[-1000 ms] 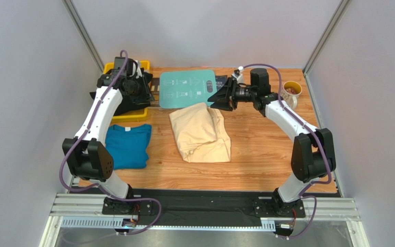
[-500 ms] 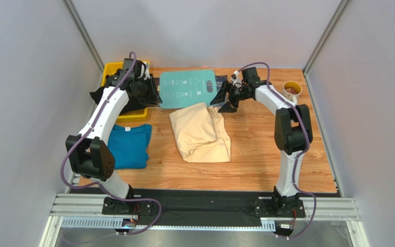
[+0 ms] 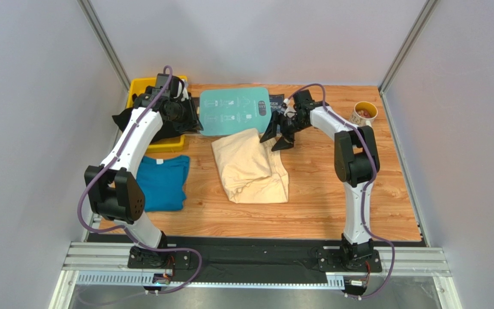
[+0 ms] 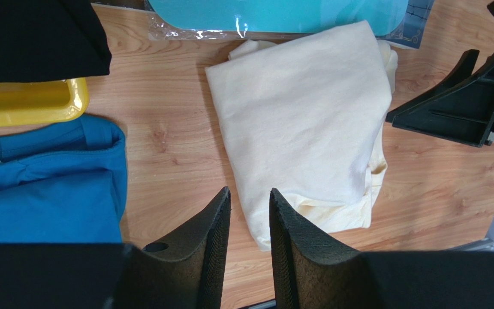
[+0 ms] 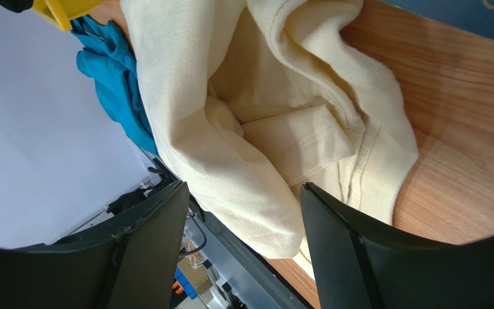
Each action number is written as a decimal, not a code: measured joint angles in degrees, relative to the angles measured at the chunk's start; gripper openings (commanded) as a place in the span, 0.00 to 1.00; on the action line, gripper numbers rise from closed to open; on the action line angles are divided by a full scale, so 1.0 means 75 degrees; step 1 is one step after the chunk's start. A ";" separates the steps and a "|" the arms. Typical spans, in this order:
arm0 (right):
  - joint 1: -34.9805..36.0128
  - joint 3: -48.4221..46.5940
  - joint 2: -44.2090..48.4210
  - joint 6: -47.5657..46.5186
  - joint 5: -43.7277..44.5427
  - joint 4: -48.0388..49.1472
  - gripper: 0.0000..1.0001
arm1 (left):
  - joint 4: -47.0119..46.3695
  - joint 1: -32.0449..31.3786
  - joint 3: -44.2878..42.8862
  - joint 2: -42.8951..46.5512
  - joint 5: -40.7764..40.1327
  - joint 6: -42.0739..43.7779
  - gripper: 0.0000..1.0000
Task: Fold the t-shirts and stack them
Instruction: Flatten out the tshirt
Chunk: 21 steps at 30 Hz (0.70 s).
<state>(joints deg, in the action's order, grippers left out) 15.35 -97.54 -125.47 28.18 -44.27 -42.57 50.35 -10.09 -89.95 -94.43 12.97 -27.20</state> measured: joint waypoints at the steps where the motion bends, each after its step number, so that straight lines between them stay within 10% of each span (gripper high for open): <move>1: 0.0017 -0.0017 0.0000 0.0000 -0.0015 0.0003 0.70 | 0.0000 0.0000 0.0000 -0.0009 0.0000 0.0000 0.35; 11: 0.0347 -0.0318 -0.0527 0.0073 -0.0315 0.0050 0.68 | 0.0020 0.0000 -0.0067 -0.0198 0.0003 0.0003 0.35; 18: 0.0813 -0.0819 -0.0868 0.0341 -0.0527 0.0128 0.02 | 0.0052 0.0000 -0.0067 -0.0198 -0.0006 0.0006 0.35; 21: 0.0962 -0.1110 -0.0860 0.0533 -0.0644 0.0172 0.00 | 0.0058 0.0000 -0.0067 -0.0198 -0.0044 0.0009 0.35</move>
<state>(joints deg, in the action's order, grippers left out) 22.57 -105.86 -131.92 32.18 -49.10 -41.28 50.78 -10.09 -90.45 -95.92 12.64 -27.14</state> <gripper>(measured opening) 0.058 0.352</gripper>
